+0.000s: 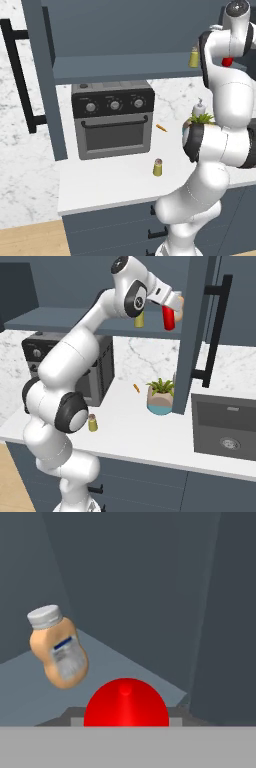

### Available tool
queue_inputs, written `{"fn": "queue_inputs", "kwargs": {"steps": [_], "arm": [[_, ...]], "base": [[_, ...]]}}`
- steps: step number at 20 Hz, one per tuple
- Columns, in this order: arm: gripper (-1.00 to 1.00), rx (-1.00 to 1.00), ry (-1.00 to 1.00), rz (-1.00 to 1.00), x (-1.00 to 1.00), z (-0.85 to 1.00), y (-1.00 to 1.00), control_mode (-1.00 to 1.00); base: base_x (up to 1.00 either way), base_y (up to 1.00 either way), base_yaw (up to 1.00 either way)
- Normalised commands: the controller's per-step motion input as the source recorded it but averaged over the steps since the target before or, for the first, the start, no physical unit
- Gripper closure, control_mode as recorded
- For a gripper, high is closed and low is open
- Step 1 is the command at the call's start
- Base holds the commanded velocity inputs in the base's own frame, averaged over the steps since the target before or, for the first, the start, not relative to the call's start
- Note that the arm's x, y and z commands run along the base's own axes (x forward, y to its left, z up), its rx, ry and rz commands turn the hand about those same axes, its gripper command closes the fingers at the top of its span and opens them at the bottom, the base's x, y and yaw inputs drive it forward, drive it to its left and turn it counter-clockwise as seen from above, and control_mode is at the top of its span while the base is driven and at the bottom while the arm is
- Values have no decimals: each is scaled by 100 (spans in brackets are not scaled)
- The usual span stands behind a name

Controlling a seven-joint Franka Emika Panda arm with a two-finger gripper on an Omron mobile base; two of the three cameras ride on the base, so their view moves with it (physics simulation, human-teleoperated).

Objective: Put the shaker and condiment bottle from the counter next to their counterparts in the cabinet.

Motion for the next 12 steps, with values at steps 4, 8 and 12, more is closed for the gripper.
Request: {"fn": "queue_inputs", "kwargs": {"steps": [4, 8, 12], "arm": [[100, 0, 0, 4, 24, 0, -14, -100], [100, 0, 2, 4, 24, 0, -11, -100], [100, 0, 3, 5, 21, 0, -9, -100]], "base": [[0, 0, 0], [0, 0, 0], [0, 0, 0]]}}
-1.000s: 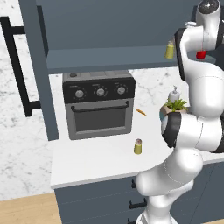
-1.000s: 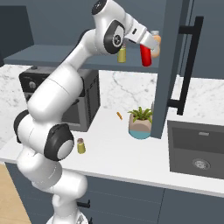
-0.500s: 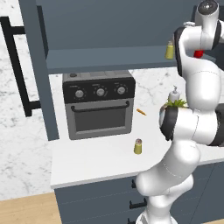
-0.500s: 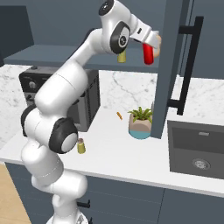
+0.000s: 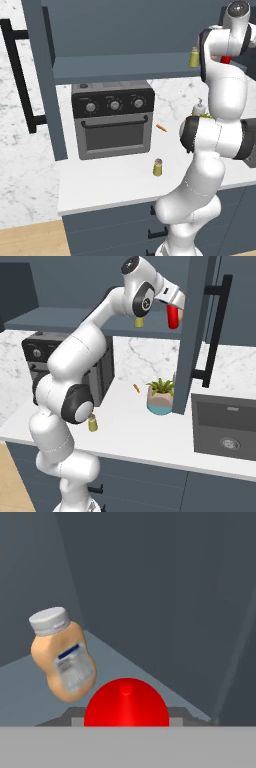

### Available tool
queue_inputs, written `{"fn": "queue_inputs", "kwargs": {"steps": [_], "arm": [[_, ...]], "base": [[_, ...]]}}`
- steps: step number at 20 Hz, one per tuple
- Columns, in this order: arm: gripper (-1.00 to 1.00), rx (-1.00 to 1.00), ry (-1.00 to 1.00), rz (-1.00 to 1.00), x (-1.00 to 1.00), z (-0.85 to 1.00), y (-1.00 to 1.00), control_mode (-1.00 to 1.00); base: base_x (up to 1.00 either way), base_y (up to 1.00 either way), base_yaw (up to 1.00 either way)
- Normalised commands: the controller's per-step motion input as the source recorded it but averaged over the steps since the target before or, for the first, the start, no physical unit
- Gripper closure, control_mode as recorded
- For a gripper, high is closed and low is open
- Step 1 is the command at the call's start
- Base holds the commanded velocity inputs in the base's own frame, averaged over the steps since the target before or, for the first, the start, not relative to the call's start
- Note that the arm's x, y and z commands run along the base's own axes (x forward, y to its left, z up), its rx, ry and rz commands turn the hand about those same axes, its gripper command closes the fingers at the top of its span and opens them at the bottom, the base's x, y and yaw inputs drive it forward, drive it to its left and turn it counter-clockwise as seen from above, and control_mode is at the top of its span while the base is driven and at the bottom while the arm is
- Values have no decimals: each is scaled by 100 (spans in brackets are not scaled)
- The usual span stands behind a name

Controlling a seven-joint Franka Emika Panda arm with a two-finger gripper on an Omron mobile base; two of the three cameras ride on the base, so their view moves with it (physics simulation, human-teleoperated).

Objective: Put the shaker and condiment bottle from the counter next to their counterparts in the cabinet.

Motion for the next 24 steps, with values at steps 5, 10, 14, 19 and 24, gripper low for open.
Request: {"fn": "queue_inputs", "kwargs": {"steps": [5, 10, 14, 19, 24], "arm": [[100, 0, 4, 5, 24, 0, -9, -100], [100, 0, 4, 4, 26, 0, -10, -100], [100, 0, 3, 4, 28, 0, -11, -100], [100, 0, 4, 4, 28, 0, -9, -100], [100, 0, 3, 4, 28, 0, -9, -100]], "base": [[0, 0, 0], [0, 0, 0], [0, 0, 0], [0, 0, 0], [0, 0, 0]]}}
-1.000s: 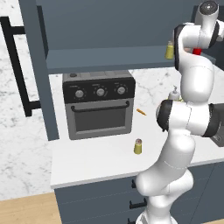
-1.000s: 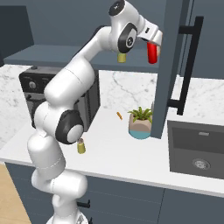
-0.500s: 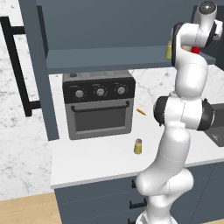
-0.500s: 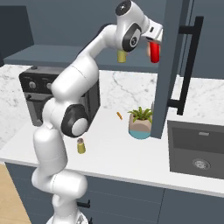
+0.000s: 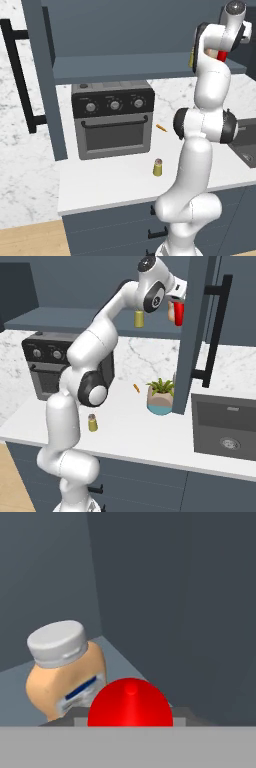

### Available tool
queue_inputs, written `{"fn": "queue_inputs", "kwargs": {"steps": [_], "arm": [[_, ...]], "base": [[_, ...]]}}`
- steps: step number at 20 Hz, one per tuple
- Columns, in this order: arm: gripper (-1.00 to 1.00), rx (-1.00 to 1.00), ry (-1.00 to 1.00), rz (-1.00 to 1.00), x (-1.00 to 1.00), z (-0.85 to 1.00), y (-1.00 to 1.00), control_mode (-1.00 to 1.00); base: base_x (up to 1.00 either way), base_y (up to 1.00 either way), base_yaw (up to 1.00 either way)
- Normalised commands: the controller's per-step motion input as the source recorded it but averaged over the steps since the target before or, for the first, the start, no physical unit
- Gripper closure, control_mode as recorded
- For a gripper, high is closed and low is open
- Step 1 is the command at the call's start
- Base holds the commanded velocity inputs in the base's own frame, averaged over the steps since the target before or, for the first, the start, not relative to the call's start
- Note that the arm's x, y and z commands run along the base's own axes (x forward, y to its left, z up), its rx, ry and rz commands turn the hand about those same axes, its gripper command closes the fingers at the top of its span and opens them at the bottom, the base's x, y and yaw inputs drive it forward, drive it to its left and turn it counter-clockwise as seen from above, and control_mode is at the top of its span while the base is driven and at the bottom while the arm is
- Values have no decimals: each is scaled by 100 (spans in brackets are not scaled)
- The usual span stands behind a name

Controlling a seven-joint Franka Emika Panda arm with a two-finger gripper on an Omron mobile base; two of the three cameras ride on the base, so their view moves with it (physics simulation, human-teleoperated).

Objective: Put the shaker and condiment bottle from the counter next to their counterparts in the cabinet.

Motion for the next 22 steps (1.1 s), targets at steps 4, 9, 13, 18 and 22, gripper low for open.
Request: {"fn": "queue_inputs", "kwargs": {"steps": [4, 9, 13, 18, 22], "arm": [[100, 0, 2, 4, 21, 0, -11, -100], [100, 0, 1, 5, 6, 0, -19, -100], [100, 0, 1, 6, 0, -7, -20, -100], [-100, 0, 0, 5, 0, -10, -17, -100], [-100, 0, 0, 5, 0, -8, -25, -100]], "base": [[0, 0, 0], [0, 0, 0], [0, 0, 0], [0, 0, 0], [0, 0, 0]]}}
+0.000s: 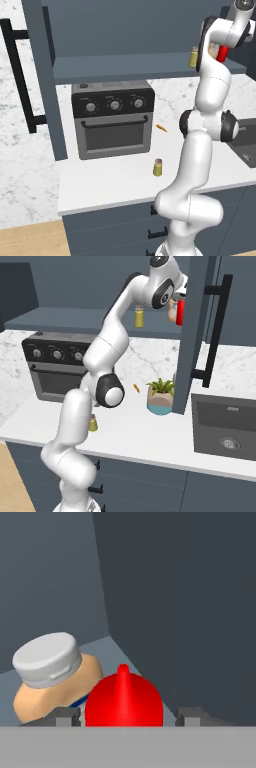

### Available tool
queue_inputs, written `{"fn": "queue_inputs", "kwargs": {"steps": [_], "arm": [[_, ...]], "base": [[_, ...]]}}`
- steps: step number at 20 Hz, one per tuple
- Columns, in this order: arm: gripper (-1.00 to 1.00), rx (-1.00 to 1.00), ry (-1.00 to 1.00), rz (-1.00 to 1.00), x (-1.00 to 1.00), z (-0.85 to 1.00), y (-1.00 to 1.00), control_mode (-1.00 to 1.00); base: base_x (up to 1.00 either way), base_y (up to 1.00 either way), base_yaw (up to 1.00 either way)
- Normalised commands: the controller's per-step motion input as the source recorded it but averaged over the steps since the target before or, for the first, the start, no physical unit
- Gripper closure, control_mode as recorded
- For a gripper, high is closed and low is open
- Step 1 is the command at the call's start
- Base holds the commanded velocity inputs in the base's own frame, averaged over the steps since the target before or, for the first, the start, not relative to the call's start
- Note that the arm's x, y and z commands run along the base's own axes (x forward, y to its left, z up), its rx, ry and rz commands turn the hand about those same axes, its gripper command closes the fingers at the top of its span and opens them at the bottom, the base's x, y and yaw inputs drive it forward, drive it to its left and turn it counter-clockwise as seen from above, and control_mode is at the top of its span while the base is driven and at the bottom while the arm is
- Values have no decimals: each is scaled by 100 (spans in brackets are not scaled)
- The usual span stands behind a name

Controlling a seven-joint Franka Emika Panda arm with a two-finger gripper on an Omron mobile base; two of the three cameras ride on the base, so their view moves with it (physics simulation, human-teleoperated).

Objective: Put the shaker and condiment bottle from the counter next to their counterparts in the cabinet.

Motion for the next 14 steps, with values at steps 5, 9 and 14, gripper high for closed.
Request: {"fn": "queue_inputs", "kwargs": {"steps": [5, 9, 14], "arm": [[-100, 0, 1, 6, 0, -6, -26, -100], [-100, 0, 1, 4, 0, -7, -20, -100], [-100, 0, 5, 3, 0, -4, -10, -100]], "base": [[0, 0, 0], [0, 0, 0], [0, 0, 0]]}}
